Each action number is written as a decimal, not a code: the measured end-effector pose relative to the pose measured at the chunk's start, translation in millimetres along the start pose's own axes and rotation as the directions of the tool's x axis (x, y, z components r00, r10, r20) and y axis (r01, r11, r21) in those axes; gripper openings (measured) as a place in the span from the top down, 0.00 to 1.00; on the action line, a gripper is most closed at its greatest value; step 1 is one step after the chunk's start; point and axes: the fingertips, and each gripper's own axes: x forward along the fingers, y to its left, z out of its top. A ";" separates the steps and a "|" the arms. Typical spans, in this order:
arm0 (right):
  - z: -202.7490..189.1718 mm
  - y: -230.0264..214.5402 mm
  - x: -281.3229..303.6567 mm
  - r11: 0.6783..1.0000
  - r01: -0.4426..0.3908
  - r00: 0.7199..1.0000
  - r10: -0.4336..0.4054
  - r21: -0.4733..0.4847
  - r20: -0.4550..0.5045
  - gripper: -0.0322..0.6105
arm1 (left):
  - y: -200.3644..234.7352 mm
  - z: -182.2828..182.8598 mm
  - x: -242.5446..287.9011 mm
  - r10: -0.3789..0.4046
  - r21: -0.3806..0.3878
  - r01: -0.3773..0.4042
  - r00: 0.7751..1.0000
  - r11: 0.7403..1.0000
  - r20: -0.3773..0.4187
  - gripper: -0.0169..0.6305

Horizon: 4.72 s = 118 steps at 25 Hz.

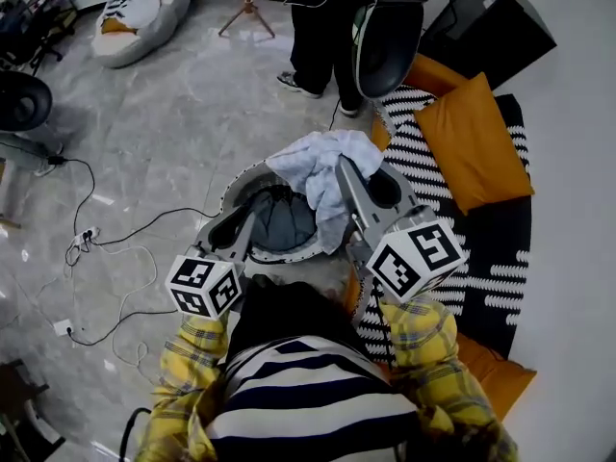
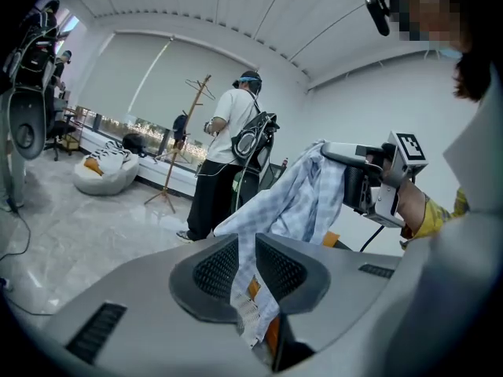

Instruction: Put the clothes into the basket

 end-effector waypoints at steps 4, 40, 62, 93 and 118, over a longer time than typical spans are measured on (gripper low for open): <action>-17.6 14.8 20.7 0.999 -0.048 0.998 0.048 0.015 -0.036 0.84 | 14.4 -3.0 -11.4 0.044 -0.021 -0.044 0.999 0.999 0.011 0.88; -363.4 -21.7 21.4 0.994 0.058 0.703 0.021 0.088 -0.711 0.69 | 39.2 -127.5 36.0 0.014 -0.092 -0.045 0.949 0.995 -0.314 0.88; -342.6 -36.5 1.1 0.996 0.085 0.733 -0.078 -0.023 -0.676 0.71 | 27.7 -130.4 55.6 -0.025 -0.092 -0.005 0.947 0.996 -0.321 0.88; -231.3 -22.2 -44.0 0.948 0.272 0.892 -0.184 0.165 -0.413 0.89 | -3.9 -68.0 28.3 -0.076 -0.006 0.077 0.972 0.997 -0.222 0.88; -256.7 -0.9 -55.9 0.912 0.350 0.862 -0.223 0.216 -0.455 0.91 | 11.3 -82.3 11.2 -0.107 -0.001 0.112 0.949 0.994 -0.298 0.89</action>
